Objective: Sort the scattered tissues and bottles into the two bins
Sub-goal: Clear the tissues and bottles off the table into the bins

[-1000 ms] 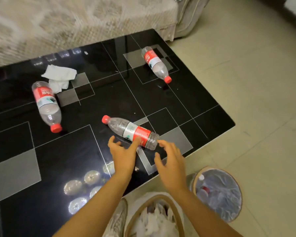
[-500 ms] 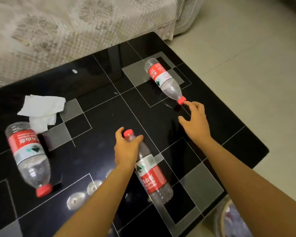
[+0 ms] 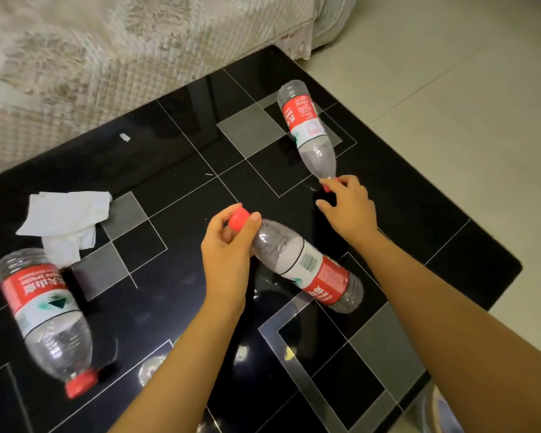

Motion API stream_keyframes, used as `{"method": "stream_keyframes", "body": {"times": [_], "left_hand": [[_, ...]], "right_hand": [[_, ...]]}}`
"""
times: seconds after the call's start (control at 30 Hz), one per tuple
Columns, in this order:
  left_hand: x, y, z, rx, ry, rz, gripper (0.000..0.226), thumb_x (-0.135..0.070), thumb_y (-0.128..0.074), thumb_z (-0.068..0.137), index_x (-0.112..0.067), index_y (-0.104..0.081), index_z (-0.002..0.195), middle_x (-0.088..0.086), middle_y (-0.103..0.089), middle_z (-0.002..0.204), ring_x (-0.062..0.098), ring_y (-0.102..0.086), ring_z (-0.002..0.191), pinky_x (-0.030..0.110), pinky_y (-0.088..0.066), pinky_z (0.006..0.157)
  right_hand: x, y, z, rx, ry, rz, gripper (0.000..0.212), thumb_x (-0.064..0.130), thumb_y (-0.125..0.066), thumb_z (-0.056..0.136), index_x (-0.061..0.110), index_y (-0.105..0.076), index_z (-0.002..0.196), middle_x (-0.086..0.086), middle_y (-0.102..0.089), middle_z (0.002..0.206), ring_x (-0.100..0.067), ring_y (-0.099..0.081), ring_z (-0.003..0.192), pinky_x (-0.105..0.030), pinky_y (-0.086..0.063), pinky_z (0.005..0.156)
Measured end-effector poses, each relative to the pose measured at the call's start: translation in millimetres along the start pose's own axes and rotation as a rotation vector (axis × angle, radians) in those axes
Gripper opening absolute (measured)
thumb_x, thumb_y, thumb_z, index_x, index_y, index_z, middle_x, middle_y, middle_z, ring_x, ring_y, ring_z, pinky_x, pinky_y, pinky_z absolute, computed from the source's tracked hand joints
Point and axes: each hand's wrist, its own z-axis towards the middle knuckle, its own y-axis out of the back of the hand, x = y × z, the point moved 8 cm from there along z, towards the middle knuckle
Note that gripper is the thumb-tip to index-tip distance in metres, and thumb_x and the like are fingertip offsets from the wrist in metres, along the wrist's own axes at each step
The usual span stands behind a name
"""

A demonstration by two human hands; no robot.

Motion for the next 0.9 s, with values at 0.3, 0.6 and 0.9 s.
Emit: {"method": "stream_keyframes", "body": {"times": [0.3, 0.6, 0.9], "left_hand": [[3, -5, -39, -0.091, -0.027, 0.005, 0.036, -0.015, -0.069, 0.085, -0.015, -0.059, 0.120, -0.009, -0.072, 0.085, 0.011, -0.070, 0.084, 0.035, -0.060, 0.076], [-2, -75, -113, -0.100, -0.111, 0.140, 0.033, -0.022, -0.079, 0.077, -0.021, -0.066, 0.108, -0.003, -0.068, 0.097, 0.019, -0.068, 0.092, 0.046, -0.058, 0.081], [28, -246, -247, 0.366, -0.280, 0.394, 0.036, -0.010, -0.079, 0.076, -0.027, -0.068, 0.106, -0.017, -0.067, 0.102, -0.001, -0.062, 0.096, 0.013, -0.050, 0.081]], "right_hand": [[-30, 18, -33, -0.049, -0.046, -0.027, 0.019, 0.031, -0.056, 0.092, 0.024, -0.044, 0.105, -0.009, -0.048, 0.110, -0.023, -0.056, 0.084, -0.040, -0.053, 0.076], [-90, 91, -118, -0.071, -0.008, 0.079, 0.026, 0.036, -0.052, 0.090, 0.025, -0.040, 0.109, -0.004, -0.053, 0.096, -0.020, -0.057, 0.078, -0.036, -0.051, 0.067], [-217, 201, -213, -0.214, 0.012, 0.123, 0.021, 0.036, -0.053, 0.089, 0.031, -0.044, 0.107, -0.001, -0.057, 0.103, -0.021, -0.060, 0.081, -0.040, -0.054, 0.066]]}}
